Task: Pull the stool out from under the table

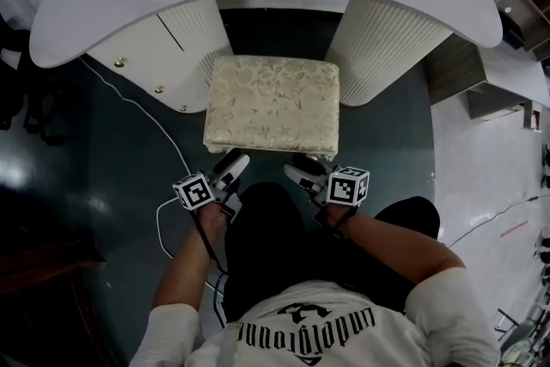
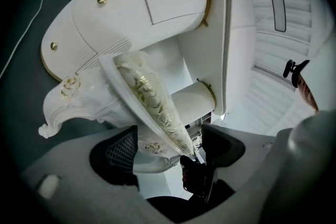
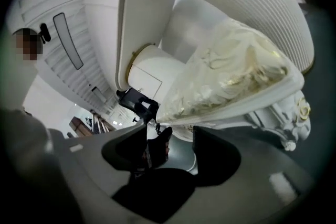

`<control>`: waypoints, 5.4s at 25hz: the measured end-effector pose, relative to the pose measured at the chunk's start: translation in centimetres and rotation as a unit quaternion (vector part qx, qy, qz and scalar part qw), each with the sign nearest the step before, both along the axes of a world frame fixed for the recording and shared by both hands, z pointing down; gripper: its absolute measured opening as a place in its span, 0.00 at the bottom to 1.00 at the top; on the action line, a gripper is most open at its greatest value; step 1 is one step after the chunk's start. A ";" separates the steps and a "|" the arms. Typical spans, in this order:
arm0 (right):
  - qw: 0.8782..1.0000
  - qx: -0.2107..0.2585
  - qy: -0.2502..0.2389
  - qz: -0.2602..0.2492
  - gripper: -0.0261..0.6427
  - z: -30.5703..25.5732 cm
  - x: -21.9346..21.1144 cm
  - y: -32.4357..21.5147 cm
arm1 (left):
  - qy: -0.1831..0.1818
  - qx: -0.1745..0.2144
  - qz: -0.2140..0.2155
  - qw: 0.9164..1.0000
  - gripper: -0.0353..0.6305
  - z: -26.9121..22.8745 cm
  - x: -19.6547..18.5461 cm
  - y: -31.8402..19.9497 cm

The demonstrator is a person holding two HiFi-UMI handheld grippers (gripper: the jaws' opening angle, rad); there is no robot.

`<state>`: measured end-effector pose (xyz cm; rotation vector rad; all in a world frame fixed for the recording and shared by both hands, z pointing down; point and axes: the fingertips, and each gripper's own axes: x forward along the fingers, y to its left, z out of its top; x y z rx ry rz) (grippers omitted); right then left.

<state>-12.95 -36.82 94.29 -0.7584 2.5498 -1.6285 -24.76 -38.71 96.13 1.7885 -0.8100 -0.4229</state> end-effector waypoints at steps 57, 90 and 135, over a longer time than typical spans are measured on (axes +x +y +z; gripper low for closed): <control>0.872 0.431 0.231 0.003 0.04 -82.5 7.6 -1.6 | -0.366 0.357 0.055 0.858 0.06 -85.1 8.2 0.0; 0.876 0.440 0.200 0.000 0.04 -88.6 17.2 22.0 | -0.351 0.375 0.025 0.858 0.06 -92.4 16.3 22.9; 0.868 0.448 0.214 -0.015 0.04 -86.7 11.1 55.9 | -0.408 0.374 0.025 0.832 0.06 -91.6 6.9 59.0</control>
